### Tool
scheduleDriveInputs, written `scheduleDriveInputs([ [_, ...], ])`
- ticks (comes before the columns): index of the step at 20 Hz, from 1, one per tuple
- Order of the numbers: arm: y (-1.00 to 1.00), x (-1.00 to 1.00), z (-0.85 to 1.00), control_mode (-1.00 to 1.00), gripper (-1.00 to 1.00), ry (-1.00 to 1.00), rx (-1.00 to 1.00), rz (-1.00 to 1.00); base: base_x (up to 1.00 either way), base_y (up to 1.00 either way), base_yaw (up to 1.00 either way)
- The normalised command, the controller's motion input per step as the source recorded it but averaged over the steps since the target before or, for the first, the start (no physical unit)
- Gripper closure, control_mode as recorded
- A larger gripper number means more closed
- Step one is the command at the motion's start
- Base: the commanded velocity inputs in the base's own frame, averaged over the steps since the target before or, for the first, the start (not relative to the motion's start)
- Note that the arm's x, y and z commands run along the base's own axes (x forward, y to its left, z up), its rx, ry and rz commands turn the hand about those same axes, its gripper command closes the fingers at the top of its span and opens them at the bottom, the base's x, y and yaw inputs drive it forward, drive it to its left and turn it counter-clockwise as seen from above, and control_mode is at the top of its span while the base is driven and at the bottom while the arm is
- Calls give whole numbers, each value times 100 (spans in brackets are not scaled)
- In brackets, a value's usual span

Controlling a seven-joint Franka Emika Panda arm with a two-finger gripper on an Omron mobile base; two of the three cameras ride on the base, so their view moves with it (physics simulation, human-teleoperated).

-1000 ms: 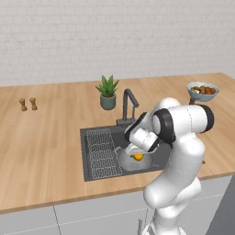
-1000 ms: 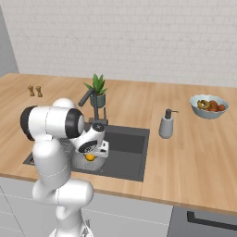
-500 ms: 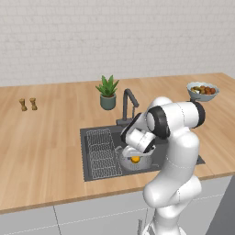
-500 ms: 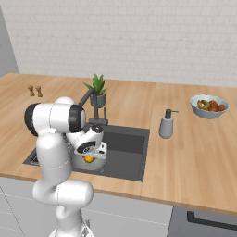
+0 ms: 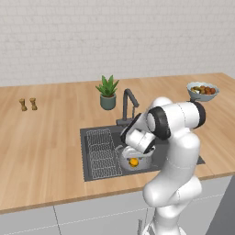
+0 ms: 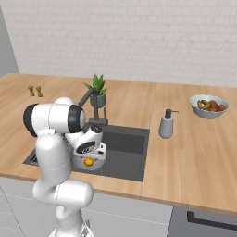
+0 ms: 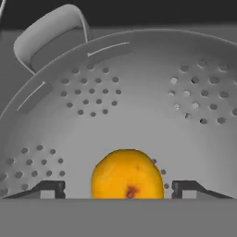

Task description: Put the colander in the sink, put the tangerine in the colander, and turn on the sink faucet and pour water over the colander.

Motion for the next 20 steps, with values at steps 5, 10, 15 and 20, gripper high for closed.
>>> scheduleDriveInputs([
  [5,-10,-8,52,-100,-100,0,0,-3,0,0,0],
  [10,-39,0,92,-100,-100,0,0,-6,0,0,0],
  [15,-70,0,96,-100,-100,0,6,-9,0,0,0],
  [20,-44,1,80,-100,-100,0,20,-11,0,0,0],
])
